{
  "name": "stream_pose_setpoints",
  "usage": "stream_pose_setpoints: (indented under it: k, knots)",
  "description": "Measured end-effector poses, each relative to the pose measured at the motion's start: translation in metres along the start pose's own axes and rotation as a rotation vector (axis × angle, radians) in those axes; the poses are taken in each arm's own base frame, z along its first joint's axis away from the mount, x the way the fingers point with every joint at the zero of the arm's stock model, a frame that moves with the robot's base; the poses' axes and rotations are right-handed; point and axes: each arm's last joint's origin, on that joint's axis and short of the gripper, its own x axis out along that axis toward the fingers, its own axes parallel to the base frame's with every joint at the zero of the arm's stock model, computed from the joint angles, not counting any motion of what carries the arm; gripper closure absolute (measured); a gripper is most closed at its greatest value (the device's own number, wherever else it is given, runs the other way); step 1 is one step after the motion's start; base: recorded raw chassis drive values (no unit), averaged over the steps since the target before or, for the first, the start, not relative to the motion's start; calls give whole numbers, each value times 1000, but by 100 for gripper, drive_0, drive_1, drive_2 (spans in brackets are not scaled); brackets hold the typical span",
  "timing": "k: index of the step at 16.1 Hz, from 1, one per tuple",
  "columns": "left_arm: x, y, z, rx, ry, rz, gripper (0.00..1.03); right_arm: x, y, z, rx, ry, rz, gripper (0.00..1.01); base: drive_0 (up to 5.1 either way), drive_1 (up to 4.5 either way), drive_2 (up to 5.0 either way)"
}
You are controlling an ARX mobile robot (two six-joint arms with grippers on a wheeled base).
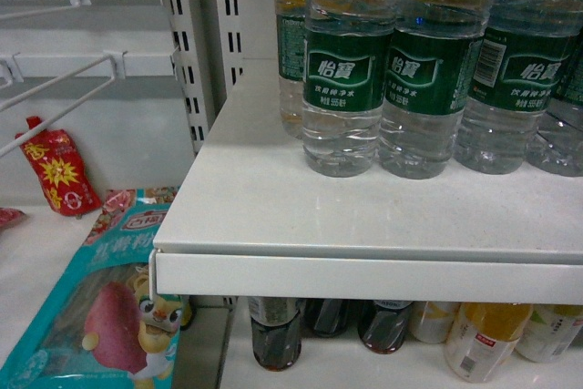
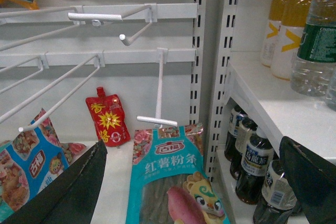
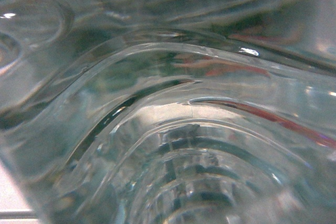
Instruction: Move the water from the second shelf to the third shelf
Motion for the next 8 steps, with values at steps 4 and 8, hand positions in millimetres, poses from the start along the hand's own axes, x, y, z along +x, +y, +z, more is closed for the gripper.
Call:
stream_pose_setpoints:
  k: [4,8]
  knots:
    - [0,0,0,0,0,0,5,29,35,-2,-13,-2,118,58,0,0,0]
    - [0,0,0,0,0,0,5,60,33,-20,-7,64,80,58,0,0,0]
